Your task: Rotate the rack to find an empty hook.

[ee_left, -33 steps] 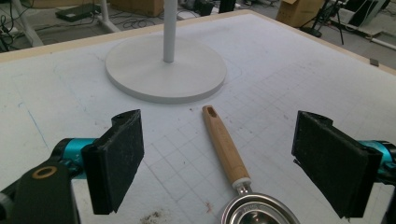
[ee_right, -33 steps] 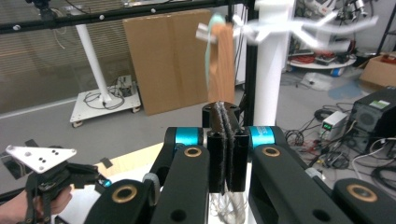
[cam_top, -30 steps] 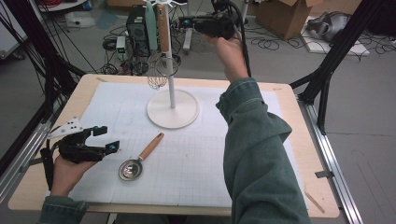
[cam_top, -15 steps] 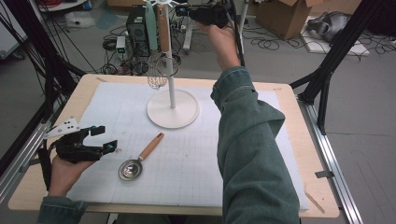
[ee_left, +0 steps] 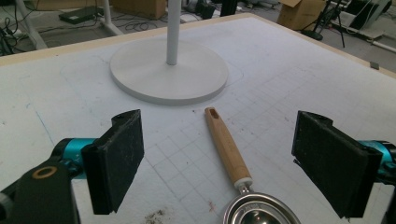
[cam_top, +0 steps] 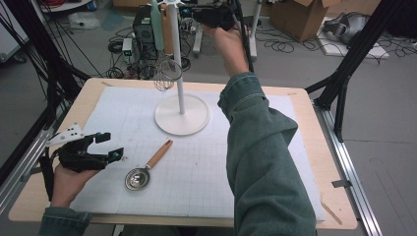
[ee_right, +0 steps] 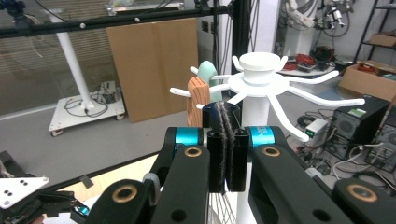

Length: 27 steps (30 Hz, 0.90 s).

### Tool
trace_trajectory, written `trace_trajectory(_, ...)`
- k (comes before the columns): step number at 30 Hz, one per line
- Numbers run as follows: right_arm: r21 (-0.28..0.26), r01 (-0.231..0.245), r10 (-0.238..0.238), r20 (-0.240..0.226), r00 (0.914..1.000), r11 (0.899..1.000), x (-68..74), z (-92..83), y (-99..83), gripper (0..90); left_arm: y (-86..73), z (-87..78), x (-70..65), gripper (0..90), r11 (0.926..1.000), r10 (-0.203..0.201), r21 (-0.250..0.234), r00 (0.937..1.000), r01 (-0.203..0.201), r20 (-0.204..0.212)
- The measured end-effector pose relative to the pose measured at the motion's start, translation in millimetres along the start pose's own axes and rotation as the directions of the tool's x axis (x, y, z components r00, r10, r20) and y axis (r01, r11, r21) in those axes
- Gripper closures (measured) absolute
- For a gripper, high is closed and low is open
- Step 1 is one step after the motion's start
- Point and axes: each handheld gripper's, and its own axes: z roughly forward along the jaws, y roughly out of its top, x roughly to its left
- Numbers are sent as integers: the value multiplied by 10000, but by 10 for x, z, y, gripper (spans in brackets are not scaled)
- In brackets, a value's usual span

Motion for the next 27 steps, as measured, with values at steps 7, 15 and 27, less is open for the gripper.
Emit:
trace_trajectory(7,89,229,-231,204,9995,9997,74,50,12,898,4,-4,-4,173,10000,5,0,10000,-5,1)
trace_trajectory(15,195,467,-470,130,9988,9987,173,137,24,898,5,-6,-4,173,10000,22,6,10000,-22,-3)
trace_trajectory(27,163,525,-522,-151,9985,9985,225,81,1,884,1,12,-6,174,10000,56,35,10000,-56,70)
